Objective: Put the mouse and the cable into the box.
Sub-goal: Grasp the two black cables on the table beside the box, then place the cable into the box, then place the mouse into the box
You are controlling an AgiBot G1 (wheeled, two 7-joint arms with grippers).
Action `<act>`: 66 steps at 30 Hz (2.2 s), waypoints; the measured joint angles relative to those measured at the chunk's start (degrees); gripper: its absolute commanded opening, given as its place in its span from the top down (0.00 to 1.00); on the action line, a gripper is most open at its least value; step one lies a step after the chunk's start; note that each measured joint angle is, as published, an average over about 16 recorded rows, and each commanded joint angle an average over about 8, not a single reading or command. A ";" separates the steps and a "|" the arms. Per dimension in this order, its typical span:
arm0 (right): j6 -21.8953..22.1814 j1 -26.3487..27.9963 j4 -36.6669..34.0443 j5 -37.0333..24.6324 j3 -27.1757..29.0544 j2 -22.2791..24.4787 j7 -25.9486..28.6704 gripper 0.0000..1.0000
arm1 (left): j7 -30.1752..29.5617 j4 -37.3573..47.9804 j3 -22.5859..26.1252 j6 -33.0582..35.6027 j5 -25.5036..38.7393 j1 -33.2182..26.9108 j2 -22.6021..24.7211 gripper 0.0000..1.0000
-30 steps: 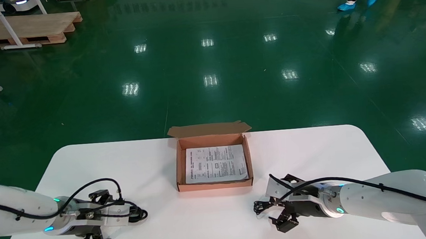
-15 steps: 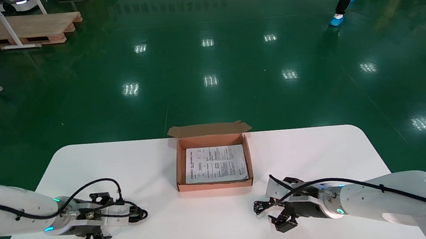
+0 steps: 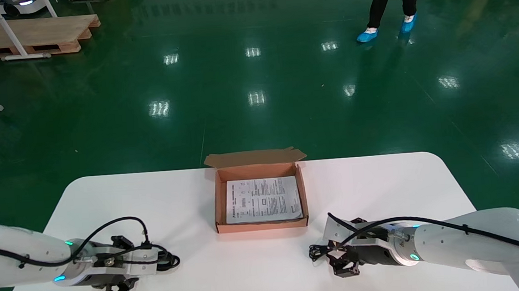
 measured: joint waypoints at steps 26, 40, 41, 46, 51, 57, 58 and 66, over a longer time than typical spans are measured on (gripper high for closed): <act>-0.03 -0.06 0.09 -0.02 0.00 0.05 0.04 1.00 | 0.00 0.01 0.01 -0.06 0.00 0.01 0.00 1.00; 2.37 3.90 1.32 1.20 2.32 3.02 0.98 1.00 | 2.49 -0.73 -2.41 -0.93 -4.26 -3.88 0.52 1.00; 2.89 4.71 1.50 1.30 2.68 3.48 1.14 1.00 | 3.11 -0.57 -2.77 -1.15 -5.08 -4.50 0.90 1.00; 5.57 9.82 2.14 1.80 4.67 5.70 1.87 1.00 | 7.49 1.77 -4.73 -3.36 -9.79 -7.71 4.24 1.00; 7.71 14.98 2.31 1.93 6.17 7.11 2.28 1.00 | 12.27 6.28 -6.35 -6.18 -14.43 -10.20 9.24 1.00; 8.61 18.98 1.92 2.07 7.05 7.59 2.40 1.00 | 16.28 11.56 -7.47 -9.40 -17.76 -11.62 14.35 1.00; 8.58 19.31 1.87 2.12 7.11 7.60 2.40 1.00 | 16.62 12.15 -7.60 -9.73 -18.08 -11.74 14.86 1.00; 8.39 19.82 1.66 2.18 7.16 7.60 2.29 1.00 | 17.25 13.84 -7.53 -11.58 -18.01 -11.49 16.38 1.00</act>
